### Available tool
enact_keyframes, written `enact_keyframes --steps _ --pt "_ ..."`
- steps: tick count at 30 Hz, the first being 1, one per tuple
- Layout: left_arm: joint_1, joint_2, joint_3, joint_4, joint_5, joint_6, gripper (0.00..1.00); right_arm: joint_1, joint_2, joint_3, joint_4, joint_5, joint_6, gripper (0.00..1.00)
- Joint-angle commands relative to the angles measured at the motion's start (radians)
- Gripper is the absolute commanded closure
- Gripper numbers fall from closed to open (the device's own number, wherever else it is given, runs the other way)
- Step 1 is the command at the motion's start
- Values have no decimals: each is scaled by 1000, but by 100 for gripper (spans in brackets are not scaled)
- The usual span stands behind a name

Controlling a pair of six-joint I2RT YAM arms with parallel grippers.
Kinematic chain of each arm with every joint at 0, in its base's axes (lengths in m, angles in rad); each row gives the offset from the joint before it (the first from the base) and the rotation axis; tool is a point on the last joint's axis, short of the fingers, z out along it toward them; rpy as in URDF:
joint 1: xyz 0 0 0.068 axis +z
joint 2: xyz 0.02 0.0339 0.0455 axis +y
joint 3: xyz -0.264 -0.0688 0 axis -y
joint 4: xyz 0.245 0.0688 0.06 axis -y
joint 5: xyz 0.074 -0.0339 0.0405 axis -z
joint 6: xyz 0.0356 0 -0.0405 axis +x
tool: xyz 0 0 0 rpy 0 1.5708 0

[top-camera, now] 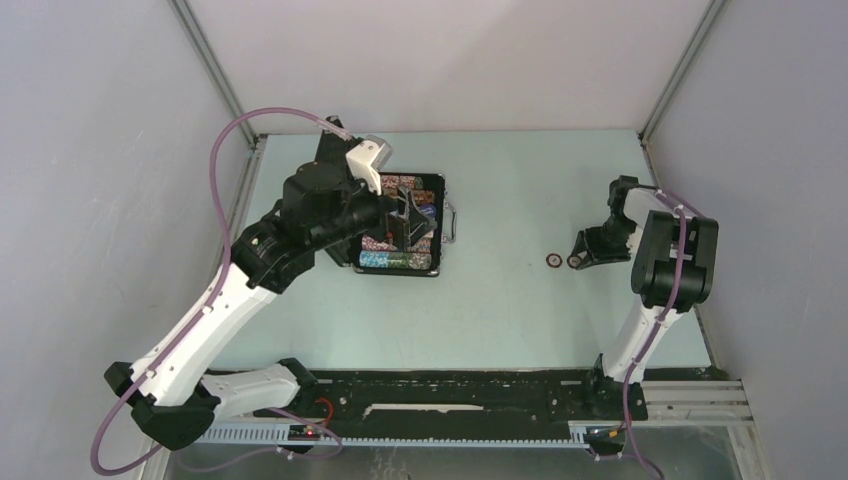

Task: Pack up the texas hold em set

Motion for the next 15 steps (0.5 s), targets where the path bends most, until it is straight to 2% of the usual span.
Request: enact_keyframes --steps 1,6,15 --pt "4 -27 -2 29 25 -11 0 12 -35 -39 7 19 13 55" --pt "5 -30 -4 34 27 -12 0 13 -88 -39 -7 28 -1 60" --pt "5 -27 -4 35 31 -13 0 59 -152 -39 -19 29 -23 60"
